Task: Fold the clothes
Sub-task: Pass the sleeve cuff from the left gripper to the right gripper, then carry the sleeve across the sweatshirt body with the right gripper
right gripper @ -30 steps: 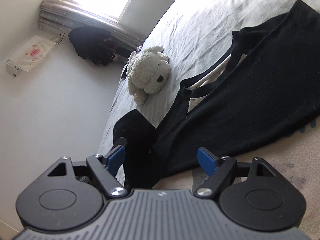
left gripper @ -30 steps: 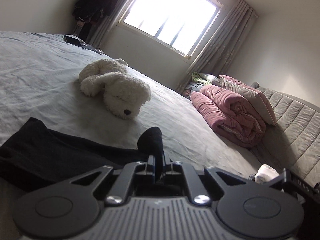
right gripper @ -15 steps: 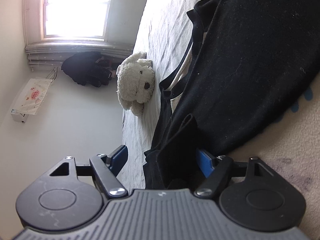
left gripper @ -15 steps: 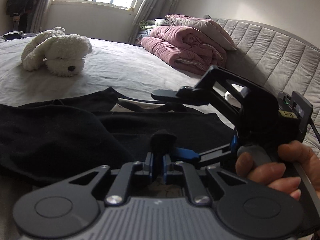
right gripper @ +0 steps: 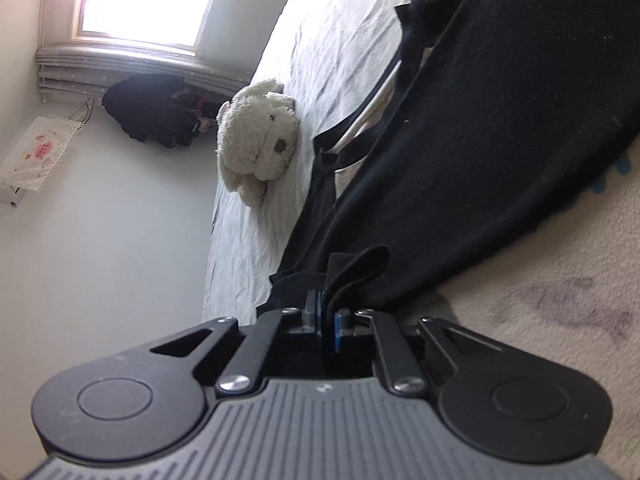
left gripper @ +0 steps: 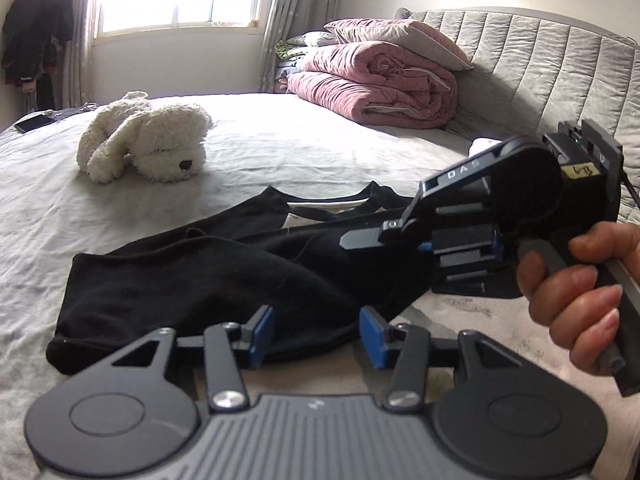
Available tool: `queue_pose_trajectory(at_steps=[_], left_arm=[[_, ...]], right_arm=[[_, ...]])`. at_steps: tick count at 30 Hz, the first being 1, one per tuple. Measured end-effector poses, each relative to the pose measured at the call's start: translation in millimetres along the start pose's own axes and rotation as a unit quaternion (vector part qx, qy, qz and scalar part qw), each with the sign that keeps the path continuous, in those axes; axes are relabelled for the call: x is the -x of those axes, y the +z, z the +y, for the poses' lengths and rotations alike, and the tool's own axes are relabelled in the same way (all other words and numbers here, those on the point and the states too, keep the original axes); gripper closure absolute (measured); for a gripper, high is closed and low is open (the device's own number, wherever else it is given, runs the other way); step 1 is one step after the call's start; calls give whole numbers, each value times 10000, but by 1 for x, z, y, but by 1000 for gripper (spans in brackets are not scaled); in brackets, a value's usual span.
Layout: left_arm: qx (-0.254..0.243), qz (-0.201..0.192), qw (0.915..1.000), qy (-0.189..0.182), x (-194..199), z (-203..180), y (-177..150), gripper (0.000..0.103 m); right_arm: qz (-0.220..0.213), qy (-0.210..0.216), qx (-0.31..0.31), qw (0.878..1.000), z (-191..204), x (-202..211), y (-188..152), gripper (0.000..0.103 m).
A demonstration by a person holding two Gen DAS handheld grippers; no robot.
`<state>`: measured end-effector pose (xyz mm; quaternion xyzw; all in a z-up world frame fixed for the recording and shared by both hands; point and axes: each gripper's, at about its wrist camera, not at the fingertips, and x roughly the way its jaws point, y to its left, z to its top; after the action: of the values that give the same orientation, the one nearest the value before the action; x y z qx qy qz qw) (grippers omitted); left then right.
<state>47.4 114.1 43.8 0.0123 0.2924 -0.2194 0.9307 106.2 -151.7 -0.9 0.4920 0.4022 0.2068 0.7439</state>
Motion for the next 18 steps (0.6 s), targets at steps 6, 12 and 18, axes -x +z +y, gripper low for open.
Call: queue_pose_trajectory(at_steps=[6,12,18], left_arm=[[-3,10,9999,169,17,16,-1,41],[334,-13,9967,746,21,40,1,38],[773,-100,9901,1167,24,68,2,36]], right_arm=[[100,85,546,9984,70,-12,0,93],[152,170,1348,9906,157,-31,-4,93],[164,378,2067,9775,212,-48,-16,93]])
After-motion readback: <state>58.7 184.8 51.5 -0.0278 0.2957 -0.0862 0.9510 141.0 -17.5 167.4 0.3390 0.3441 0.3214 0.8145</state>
